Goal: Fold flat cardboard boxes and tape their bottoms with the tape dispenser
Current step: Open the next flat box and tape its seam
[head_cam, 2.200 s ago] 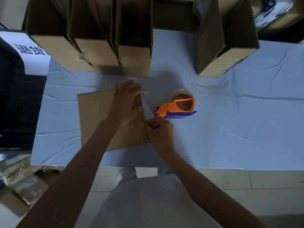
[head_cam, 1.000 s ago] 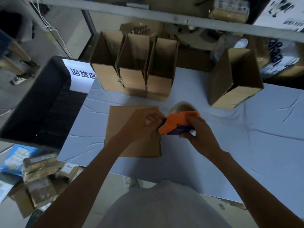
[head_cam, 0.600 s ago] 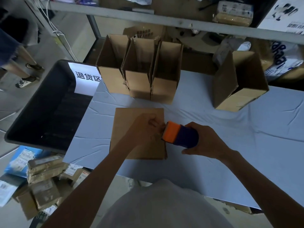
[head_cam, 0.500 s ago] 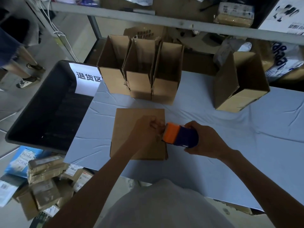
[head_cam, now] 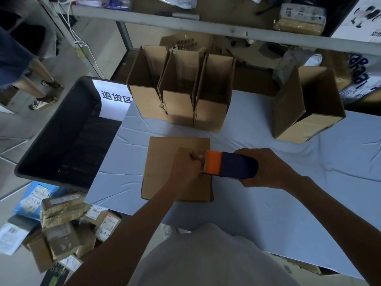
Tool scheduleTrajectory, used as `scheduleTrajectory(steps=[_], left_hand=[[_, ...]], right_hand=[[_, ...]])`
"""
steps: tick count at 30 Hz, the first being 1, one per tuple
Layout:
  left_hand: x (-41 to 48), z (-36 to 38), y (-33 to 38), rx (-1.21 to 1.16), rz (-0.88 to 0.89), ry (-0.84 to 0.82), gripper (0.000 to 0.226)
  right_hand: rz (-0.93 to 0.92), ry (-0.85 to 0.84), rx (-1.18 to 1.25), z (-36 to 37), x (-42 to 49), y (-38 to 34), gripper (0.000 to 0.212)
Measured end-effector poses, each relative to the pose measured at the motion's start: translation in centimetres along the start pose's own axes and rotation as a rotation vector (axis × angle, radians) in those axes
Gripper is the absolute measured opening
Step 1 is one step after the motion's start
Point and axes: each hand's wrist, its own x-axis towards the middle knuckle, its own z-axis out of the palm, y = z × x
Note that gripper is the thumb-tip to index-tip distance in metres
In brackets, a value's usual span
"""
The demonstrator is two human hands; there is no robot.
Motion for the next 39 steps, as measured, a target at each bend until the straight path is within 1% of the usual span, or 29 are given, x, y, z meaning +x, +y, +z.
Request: scheduleTrajectory(steps=[1, 2, 3, 4, 5, 6, 8, 9, 10, 12, 16, 22, 25, 31, 34, 37, 39], left_hand=[[0.3, 0.0, -0.3, 0.007, -0.033, -0.067, 0.01], [2.0, 0.5, -1.5, 0.089, 0.01, -0.008, 0.035], [2.4, -0.3, -1.1, 0.078, 0.054, 0.157, 0.039], [1.5, -1.6, -1.8, 0.167, 0.126, 0.047, 0.028], [2.4, -1.0, -1.5, 0.236, 0.169, 0.239, 0.017], [1.9, -1.6, -1.1, 0.245, 0.17, 0.163, 0.013], [0.5, -3.3, -1.0, 0.215, 0.232, 0.098, 0.016], [0.8, -2.6, -0.8, 0.196, 0.229, 0.127, 0.017], [0.7, -2.4, -0.9, 0.172, 0.247, 0.124, 0.017], [0.8, -1.3, -0.6, 0.145, 0.222, 0.1, 0.017], [1.3, -1.0, -0.4, 0.109, 0.194, 0.126, 0.022], [2.0, -0.3, -0.9, 0.165, 0.159, 0.152, 0.021], [2.4, 0.1, -1.4, 0.187, 0.208, 0.182, 0.017], [1.8, 1.3, -1.0, 0.339, 0.316, 0.238, 0.005], [1.5, 1.3, -0.3, 0.43, 0.323, 0.225, 0.012], [1.5, 1.6, 0.3, 0.573, 0.32, 0.183, 0.011], [1.4, 1.9, 0.2, 0.624, 0.32, 0.174, 0.012]], right_hand=[[0.002, -0.011, -0.003, -0.1, 0.0, 0.3, 0.055], [0.013, -0.024, -0.015, -0.2, -0.1, 0.7, 0.053], [0.029, -0.036, -0.041, -0.3, -0.4, 1.2, 0.051], [0.044, -0.039, -0.073, -0.5, -0.7, 1.8, 0.049], [0.055, -0.031, -0.107, -0.6, -1.1, 2.4, 0.048], [0.057, -0.027, -0.136, -0.7, -1.3, 2.9, 0.048], [0.066, -0.044, -0.177, -1.0, -1.3, 3.5, 0.048], [0.077, -0.049, -0.182, -1.1, -1.3, 3.7, 0.049], [0.091, -0.05, -0.183, -1.3, -1.2, 4.0, 0.05], [0.107, -0.046, -0.193, -1.8, -1.0, 4.5, 0.054], [0.107, -0.064, -0.216, -2.7, -0.1, 4.9, 0.057], [0.133, -0.139, -0.225, -2.7, 0.9, 5.3, 0.052], [0.149, -0.148, -0.228, -2.6, 1.2, 5.3, 0.051], [0.166, -0.183, -0.273, -2.2, 2.0, 5.3, 0.051], [0.18, -0.201, -0.287, -2.0, 2.4, 5.4, 0.05], [0.191, -0.204, -0.296, -1.8, 2.6, 5.5, 0.051], [0.188, -0.202, -0.293, -1.8, 2.6, 5.5, 0.05]])
